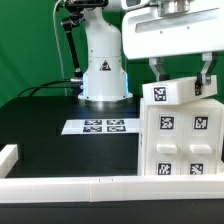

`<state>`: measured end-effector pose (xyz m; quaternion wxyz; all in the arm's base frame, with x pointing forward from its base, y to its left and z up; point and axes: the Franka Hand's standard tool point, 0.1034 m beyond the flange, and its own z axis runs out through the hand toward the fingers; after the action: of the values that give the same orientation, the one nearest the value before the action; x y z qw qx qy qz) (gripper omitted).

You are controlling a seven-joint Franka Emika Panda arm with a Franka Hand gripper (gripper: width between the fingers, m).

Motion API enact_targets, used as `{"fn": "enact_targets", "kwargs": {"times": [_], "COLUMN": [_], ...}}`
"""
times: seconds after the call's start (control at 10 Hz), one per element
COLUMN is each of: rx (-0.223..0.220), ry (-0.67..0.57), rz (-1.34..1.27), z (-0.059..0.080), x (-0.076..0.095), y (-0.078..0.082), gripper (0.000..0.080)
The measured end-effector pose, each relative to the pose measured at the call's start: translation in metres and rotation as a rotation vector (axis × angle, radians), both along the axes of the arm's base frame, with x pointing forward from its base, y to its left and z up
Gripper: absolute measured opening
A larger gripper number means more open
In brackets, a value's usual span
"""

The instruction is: Assemble cabinet

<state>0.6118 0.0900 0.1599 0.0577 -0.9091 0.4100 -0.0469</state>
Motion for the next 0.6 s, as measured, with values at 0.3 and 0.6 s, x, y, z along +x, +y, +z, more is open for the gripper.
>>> {"fn": "enact_targets", "kwargs": {"times": [0.3,0.6], "rx": [0.064,0.128], "ry": [0.027,0.062], "rz": [-0.292,-0.607], "z": [-0.0008,-0.0013], "x": [-0.0005,-0.0007], "y": [0.0023,0.0025], "gripper": [0.0556,0.0556]}}
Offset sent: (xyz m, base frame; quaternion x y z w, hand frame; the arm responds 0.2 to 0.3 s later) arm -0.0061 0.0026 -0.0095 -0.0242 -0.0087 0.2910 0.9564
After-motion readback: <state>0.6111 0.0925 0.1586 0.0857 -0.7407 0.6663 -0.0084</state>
